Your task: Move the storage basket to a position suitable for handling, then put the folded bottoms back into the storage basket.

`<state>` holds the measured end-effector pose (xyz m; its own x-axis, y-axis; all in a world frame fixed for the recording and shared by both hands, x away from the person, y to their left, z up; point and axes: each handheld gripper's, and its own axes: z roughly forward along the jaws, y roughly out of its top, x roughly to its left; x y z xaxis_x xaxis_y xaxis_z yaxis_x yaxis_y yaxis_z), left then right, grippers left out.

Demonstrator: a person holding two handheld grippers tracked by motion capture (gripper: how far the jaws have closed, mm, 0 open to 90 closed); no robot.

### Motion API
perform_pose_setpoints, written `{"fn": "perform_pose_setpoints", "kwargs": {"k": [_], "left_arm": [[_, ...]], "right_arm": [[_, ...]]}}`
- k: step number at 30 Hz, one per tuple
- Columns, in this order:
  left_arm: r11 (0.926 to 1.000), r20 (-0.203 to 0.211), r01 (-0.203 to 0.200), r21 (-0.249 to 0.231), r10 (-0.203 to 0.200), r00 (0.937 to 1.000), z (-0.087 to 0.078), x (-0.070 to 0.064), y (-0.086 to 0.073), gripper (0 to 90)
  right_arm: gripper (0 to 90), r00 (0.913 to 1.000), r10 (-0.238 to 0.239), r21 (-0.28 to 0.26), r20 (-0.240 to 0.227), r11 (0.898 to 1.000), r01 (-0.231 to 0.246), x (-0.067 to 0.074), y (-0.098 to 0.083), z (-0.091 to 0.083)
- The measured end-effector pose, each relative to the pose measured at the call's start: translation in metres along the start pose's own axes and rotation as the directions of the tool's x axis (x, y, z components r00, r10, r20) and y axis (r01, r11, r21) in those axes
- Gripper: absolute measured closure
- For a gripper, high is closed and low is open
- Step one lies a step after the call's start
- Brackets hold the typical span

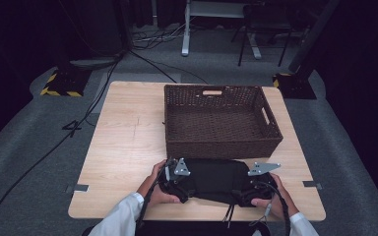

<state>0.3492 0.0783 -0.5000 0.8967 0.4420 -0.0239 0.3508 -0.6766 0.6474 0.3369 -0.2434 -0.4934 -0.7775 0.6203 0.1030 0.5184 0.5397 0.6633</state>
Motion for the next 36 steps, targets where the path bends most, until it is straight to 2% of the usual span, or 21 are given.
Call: {"fn": "perform_pose_setpoints", "kwargs": {"k": [2, 4, 6, 10, 13, 15, 22, 27, 31, 36], "left_arm": [[0.9995, 0.026, -0.028, -0.018, 0.028, 0.9993, -0.002, -0.002, 0.0, 20.1], [0.9991, 0.046, -0.036, -0.021, 0.037, 0.9982, -0.004, -0.003, 0.0, 29.8], [0.9982, 0.058, -0.048, -0.036, 0.05, 0.997, -0.005, -0.003, 0.0, 45.4], [0.9978, 0.074, -0.042, -0.051, 0.046, 0.9962, -0.006, 0.0, -0.001, 60.5], [0.9971, 0.077, -0.056, -0.052, 0.06, 0.9952, -0.006, 0.0, -0.001, 61.6], [0.9963, 0.077, -0.066, -0.055, 0.071, 0.9945, -0.005, 0.001, -0.001, 62.6], [0.9957, 0.068, -0.075, -0.054, 0.078, 0.9946, -0.006, -0.001, -0.001, 63.4], [0.9958, 0.06, -0.073, -0.055, 0.076, 0.9953, -0.006, -0.002, -0.001, 63.8], [0.9949, 0.058, -0.081, -0.06, 0.084, 0.9948, -0.005, -0.001, 0.0, 64.4], [0.9925, 0.034, -0.099, -0.071, 0.102, 0.9942, -0.006, -0.004, 0.0, 67.6]], "right_arm": [[23.3, 0.9999, -0.003, -0.009, -0.011, 1.0, 0.002, 0.0, -0.001, -0.001], [30.0, 0.9997, -0.008, -0.007, -0.025, 1.0, 0.008, 0.0, -0.001, -0.003], [32.1, 0.9996, -0.009, -0.003, -0.027, 1.0, 0.009, 0.002, 0.0, -0.003], [35.6, 0.9991, -0.008, -0.018, -0.041, 1.0, 0.007, 0.0, -0.001, -0.004], [35.9, 0.999, -0.014, -0.027, -0.042, 1.0, 0.013, 0.0, -0.002, -0.004], [36.2, 0.9987, -0.002, -0.036, -0.05, 0.999, 0.0, -0.002, -0.003, -0.004], [36.9, 0.9994, -0.01, -0.041, -0.035, 0.999, 0.009, 0.001, -0.003, -0.005], [43.1, 0.999, -0.029, -0.05, -0.035, 0.998, 0.027, 0.002, -0.002, -0.007], [46.8, 0.9987, -0.026, -0.063, -0.043, 0.998, 0.023, 0.001, -0.002, -0.008], [51.4, 0.9982, -0.048, -0.074, -0.036, 0.996, 0.046, 0.003, -0.001, -0.011]]}}
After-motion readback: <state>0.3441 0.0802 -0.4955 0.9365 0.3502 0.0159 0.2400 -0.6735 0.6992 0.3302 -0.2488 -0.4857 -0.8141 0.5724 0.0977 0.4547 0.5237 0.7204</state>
